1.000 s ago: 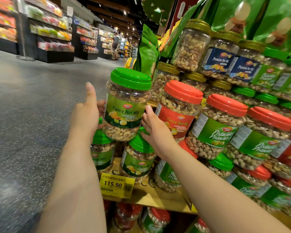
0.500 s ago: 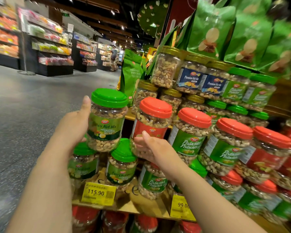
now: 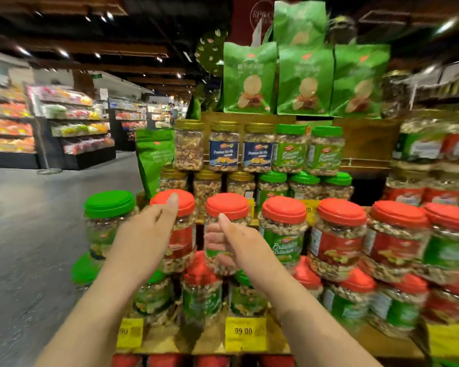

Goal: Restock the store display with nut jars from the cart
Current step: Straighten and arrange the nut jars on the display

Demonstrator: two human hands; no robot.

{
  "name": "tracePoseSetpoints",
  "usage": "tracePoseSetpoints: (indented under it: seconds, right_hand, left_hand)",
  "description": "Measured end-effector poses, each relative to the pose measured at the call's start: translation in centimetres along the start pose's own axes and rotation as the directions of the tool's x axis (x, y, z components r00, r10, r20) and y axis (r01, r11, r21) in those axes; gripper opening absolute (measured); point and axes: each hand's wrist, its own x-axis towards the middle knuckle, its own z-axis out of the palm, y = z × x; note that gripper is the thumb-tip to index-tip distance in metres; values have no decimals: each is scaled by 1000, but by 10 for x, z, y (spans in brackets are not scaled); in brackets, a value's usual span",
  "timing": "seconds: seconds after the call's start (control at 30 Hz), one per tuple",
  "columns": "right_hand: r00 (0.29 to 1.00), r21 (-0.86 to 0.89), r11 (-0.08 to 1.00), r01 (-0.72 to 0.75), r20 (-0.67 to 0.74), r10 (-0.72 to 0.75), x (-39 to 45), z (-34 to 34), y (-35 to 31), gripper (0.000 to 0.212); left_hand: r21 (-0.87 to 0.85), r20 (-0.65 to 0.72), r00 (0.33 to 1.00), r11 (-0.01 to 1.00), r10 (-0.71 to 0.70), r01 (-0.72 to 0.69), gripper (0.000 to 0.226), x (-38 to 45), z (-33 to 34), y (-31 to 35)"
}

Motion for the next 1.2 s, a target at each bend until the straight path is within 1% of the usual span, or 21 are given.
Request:
tracePoseSetpoints:
  seconds: [0.1, 0.13, 0.23, 0.27, 0.33, 0.4, 0.47, 0.57, 0.67, 0.77, 0.83, 0.93, 0.97, 1.03, 1.07, 1.13, 1.17, 1.2]
  right_hand:
    - [1000, 28, 999, 22, 10, -22, -11, -17, -4, 49]
    - [999, 35, 999, 34, 2, -34, -14, -24, -5, 49]
    - [998, 62, 996, 62, -30, -61, -19, -49, -9, 45]
    - [997, 73, 995, 68, -37, -66, -19, -60, -11, 42]
    - [996, 93, 993, 74, -53, -70, -17, -78, -15, 37]
    - [995, 102, 991, 84, -53, -79, -11, -99, -19, 38]
    - [996, 99, 992, 84, -45, -80, -4, -118, -21, 39]
    - [995, 84, 992, 99, -38, -97, 5, -142, -22, 36]
    - [993, 87, 990, 114, -31, -111, 17, -159, -23, 36]
    - [993, 95, 989, 110, -45, -106, 30, -160, -26, 37]
    - [996, 90, 992, 83, -44, -79, 36, -153, -29, 37]
    - [998, 52, 997, 49, -31, -47, 46, -137, -34, 36]
    - [999, 37, 998, 42, -34, -40, 47, -133, -38, 37]
    - [998, 9, 1000, 28, -49, -28, 51, -125, -44, 39]
    - [998, 0, 1000, 18, -60, -18, 52, -122, -46, 40]
    - [995, 9, 1000, -12, -95, 13, 58, -113, -51, 40]
    - [994, 7, 1000, -13, -112, 13, 63, -110, -54, 40]
    - [990, 0, 1000, -20, -137, 19, 73, -104, -56, 41]
  left_hand:
    - [-35, 15, 1000, 999, -23, 23, 58, 8, 7, 25]
    - [-58, 31, 999, 997, -42, 44, 57, 12, 6, 31]
    - [-123, 65, 989, 983, -132, 139, 74, 29, 2, 46]
    - [-130, 66, 985, 978, -157, 164, 76, 36, 2, 52]
    - [-174, 57, 980, 965, -192, 199, 69, 47, 3, 59]
    - [-215, 43, 977, 953, -208, 213, 60, 60, 11, 67]
    - [-222, 41, 971, 946, -235, 238, 55, 73, 20, 71]
    - [-210, 62, 957, 934, -283, 289, 55, 91, 35, 71]
    - [-173, 56, 952, 936, -300, 305, 57, 107, 46, 65]
    - [-147, 51, 953, 942, -297, 302, 56, 121, 46, 58]
    - [-113, 43, 957, 950, -288, 292, 59, 129, 38, 53]
    - [-41, 61, 969, 970, -238, 241, 69, 141, 18, 47]
    - [-38, 58, 969, 970, -239, 241, 72, 146, 12, 44]
    - [-75, 62, 971, 969, -231, 235, 69, 156, -3, 30]
    - [-87, 67, 972, 969, -226, 231, 71, 162, -10, 21]
    - [-68, 51, 977, 976, -205, 208, 95, 179, -21, -5]
    - [-50, 40, 981, 980, -188, 190, 101, 187, -24, -15]
    - [-45, 52, 983, 983, -178, 181, 96, 196, -29, -26]
